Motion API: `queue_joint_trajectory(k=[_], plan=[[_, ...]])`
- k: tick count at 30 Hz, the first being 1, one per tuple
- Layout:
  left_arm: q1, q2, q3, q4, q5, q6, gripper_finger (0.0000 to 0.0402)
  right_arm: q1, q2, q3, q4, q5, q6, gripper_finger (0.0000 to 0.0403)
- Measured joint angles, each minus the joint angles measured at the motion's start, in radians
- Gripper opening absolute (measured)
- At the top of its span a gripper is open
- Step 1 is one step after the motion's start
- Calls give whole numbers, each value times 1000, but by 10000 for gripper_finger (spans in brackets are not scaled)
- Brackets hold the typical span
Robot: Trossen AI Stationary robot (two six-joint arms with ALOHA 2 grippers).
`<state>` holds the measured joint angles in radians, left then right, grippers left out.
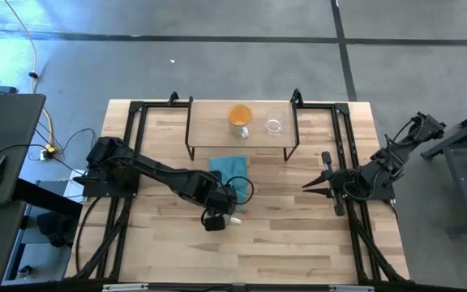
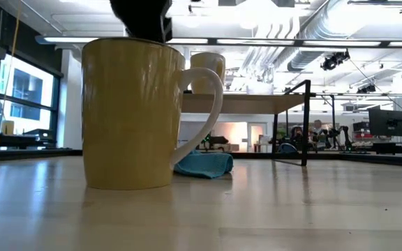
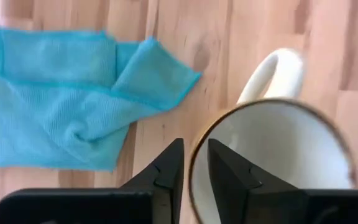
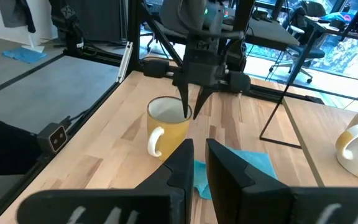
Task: Stack small to large cups/mugs on shelf
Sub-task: Put the yellow mug on the shelf
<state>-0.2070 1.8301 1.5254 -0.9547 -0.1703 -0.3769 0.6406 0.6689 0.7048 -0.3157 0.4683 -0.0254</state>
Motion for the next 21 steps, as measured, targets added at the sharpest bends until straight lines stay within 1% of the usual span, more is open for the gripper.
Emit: queue_joint_trajectory(k=[4, 7, 12, 16, 21], plan=[[0, 1, 21, -29, -1, 13, 47, 0, 0, 0, -4, -2, 0, 33], [0, 1, 16, -29, 49, 32, 39, 0, 1, 0, -9, -8, 3, 33], [-1, 2, 16, -34, 39, 32, 33, 0, 6, 0, -13, -10, 3, 33], [0, 2, 16, -42, 12, 32, 46, 0, 24, 0, -14, -14, 10, 33], [-1, 2, 16, -42, 5, 32, 76, 0, 61, 0, -14, -38, 13, 33]])
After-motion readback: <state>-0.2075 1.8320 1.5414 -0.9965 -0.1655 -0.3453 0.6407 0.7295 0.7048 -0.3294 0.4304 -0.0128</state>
